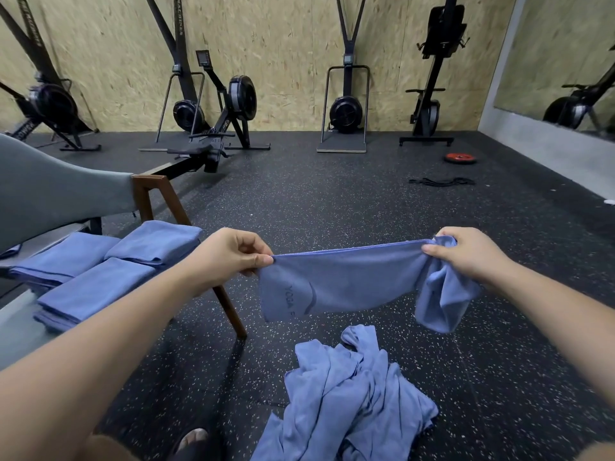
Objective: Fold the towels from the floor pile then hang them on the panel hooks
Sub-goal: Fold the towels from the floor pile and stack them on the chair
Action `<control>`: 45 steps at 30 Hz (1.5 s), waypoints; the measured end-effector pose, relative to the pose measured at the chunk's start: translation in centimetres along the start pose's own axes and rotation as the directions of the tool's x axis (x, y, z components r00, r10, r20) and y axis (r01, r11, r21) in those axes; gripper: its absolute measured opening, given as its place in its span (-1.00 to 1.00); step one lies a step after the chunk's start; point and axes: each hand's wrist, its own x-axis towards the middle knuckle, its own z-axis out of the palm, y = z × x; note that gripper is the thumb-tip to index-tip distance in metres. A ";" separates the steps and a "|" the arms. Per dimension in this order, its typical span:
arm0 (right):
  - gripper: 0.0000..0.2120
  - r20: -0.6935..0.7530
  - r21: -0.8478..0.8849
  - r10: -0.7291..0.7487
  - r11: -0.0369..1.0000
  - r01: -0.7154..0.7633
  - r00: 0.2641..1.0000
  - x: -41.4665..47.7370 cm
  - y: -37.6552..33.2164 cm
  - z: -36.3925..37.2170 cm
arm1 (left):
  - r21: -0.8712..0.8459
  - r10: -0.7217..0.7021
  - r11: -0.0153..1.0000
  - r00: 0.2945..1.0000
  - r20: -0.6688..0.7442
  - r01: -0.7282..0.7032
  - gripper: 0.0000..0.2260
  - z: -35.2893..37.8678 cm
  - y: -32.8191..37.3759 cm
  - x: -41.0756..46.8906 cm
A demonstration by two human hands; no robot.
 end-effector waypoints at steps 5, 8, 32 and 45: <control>-0.82 0.078 0.015 0.009 1.000 -0.010 0.997 -0.1 0.5 1.2 | -0.052 0.018 0.998 0.997 -0.070 -0.022 -0.93 0.7 0.8 0.2; -0.87 0.185 -0.041 -0.007 0.999 0.015 0.983 -0.8 0.4 2.5 | -0.048 0.019 0.999 0.999 -0.041 -0.021 -0.91 1.6 1.0 0.4; -0.77 0.505 0.323 -0.081 0.941 -0.100 0.859 -7.1 -10.7 8.7 | 0.244 0.035 0.970 0.997 -0.072 -0.017 -0.66 6.5 4.5 -1.4; -0.72 0.595 0.555 -0.075 0.758 -0.342 0.800 -7.9 -11.6 7.9 | 0.219 0.142 0.969 0.981 -0.133 -0.110 -0.75 9.0 6.4 -1.7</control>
